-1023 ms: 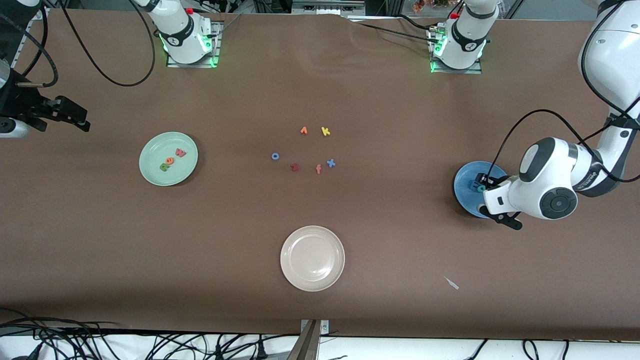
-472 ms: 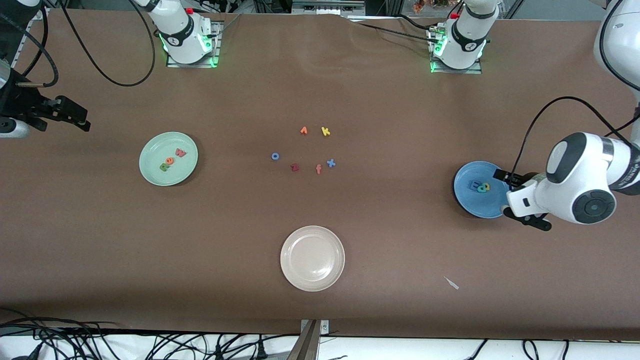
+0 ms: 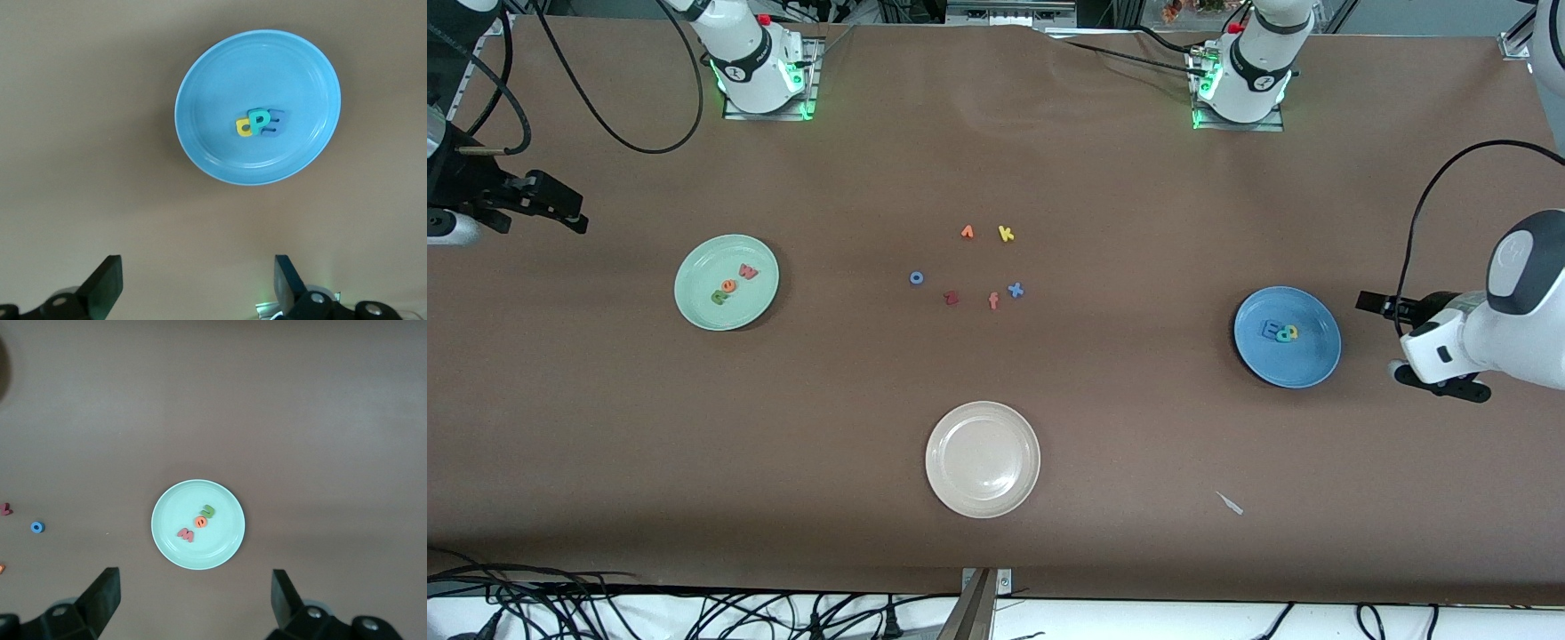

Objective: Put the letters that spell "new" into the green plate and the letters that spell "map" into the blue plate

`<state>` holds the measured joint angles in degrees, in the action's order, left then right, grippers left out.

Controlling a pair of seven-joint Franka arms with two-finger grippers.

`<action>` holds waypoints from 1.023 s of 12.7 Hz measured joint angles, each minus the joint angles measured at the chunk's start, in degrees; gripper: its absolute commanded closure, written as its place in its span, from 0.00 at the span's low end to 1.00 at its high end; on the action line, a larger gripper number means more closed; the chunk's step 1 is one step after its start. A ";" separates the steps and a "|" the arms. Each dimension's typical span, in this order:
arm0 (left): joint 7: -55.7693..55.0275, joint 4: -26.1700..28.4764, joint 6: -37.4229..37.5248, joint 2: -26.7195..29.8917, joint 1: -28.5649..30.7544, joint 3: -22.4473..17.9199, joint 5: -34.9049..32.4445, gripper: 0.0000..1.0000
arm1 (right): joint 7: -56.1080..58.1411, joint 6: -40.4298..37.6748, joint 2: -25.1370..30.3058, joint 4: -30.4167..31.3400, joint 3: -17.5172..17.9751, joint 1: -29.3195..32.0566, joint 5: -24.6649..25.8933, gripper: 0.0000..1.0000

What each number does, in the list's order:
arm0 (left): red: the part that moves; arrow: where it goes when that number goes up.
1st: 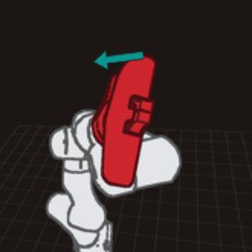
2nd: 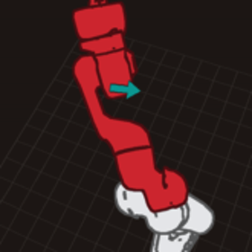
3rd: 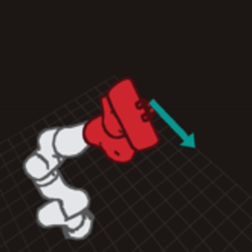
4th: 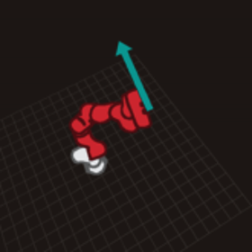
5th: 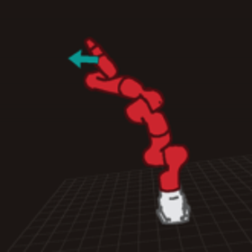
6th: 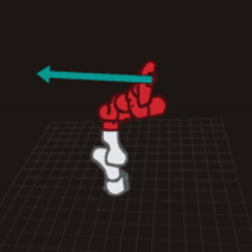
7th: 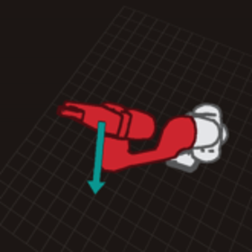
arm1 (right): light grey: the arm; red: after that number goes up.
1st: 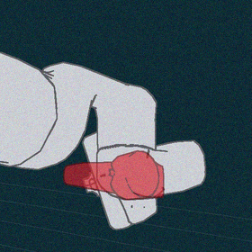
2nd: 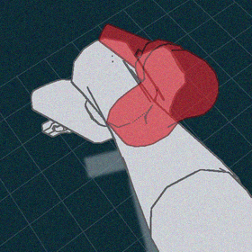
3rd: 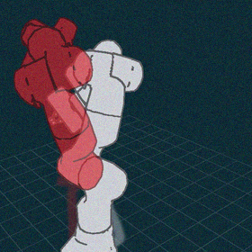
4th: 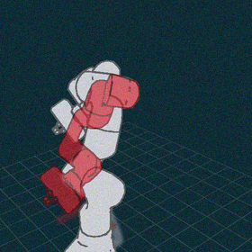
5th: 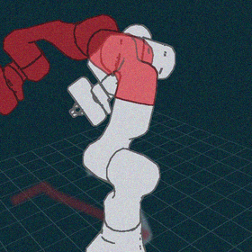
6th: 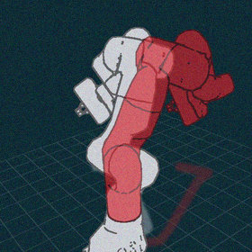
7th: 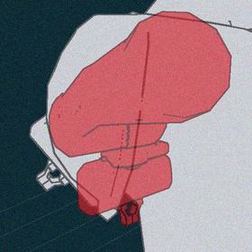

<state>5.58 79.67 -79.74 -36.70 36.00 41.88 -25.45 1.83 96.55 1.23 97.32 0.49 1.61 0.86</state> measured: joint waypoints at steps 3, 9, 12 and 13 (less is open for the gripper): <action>-2.63 -0.13 -0.84 6.25 -3.36 -7.34 8.68 0.00 | 0.00 0.00 -0.03 0.02 0.00 -0.01 0.00 0.00; -2.92 1.60 -2.52 21.96 -24.07 -33.63 22.47 0.00 | -0.02 -0.01 -0.03 0.02 -0.01 -0.01 0.00 0.00; -3.07 2.86 -4.66 28.04 -28.49 -35.27 22.73 0.00 | -0.02 -0.01 -0.03 0.03 -0.02 0.00 0.00 0.00; -3.16 3.20 -5.08 29.96 -29.42 -35.32 22.73 0.00 | -0.02 -0.01 -0.03 0.03 -0.02 0.00 0.00 0.00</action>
<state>2.42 82.87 -84.81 -6.73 6.59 6.56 -2.72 1.80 96.54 1.19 97.35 0.48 1.61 0.85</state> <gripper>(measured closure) 0.000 0.000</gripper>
